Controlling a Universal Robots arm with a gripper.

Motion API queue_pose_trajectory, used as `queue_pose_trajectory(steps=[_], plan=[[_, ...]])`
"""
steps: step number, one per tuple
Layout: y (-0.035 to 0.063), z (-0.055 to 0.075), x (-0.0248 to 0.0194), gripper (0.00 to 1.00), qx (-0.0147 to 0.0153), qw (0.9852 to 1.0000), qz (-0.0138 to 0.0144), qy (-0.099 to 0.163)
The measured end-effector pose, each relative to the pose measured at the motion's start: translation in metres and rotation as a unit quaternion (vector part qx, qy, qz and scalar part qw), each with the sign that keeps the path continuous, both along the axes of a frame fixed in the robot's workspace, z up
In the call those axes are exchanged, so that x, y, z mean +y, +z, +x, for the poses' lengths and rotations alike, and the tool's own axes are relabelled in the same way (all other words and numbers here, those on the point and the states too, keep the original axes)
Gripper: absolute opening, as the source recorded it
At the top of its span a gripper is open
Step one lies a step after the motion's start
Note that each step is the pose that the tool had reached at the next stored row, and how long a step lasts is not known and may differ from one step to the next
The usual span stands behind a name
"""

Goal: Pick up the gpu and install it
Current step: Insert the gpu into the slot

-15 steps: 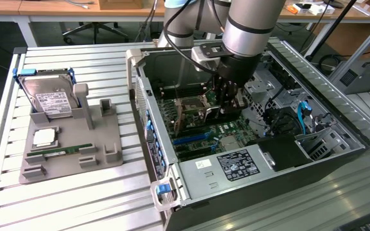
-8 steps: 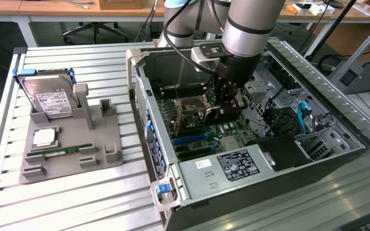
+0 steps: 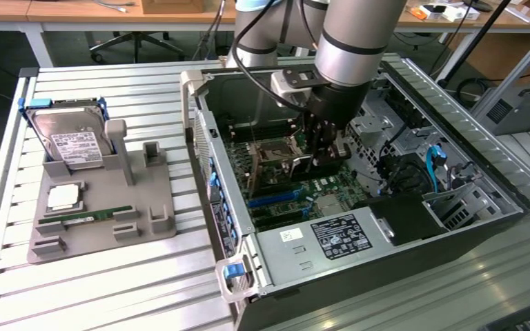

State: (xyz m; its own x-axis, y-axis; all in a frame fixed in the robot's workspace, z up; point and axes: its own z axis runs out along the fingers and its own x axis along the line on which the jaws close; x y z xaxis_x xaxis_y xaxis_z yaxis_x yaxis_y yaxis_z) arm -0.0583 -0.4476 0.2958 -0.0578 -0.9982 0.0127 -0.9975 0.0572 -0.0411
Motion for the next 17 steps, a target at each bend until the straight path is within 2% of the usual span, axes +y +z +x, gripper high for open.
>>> queue_pose_trajectory(steps=[4,8,12,17], plan=[[-0.0001,-0.0027,0.0000,0.27,0.0000,1.0000,0.0000,0.000],[-0.0001,-0.0030,-0.0029,0.27,0.0000,1.0000,0.0000,0.000],[-0.0003,-0.0089,-0.0032,0.27,0.0000,1.0000,-0.0001,0.000],[-0.0003,-0.0103,-0.0051,0.27,0.0000,1.0000,-0.0023,0.000]])
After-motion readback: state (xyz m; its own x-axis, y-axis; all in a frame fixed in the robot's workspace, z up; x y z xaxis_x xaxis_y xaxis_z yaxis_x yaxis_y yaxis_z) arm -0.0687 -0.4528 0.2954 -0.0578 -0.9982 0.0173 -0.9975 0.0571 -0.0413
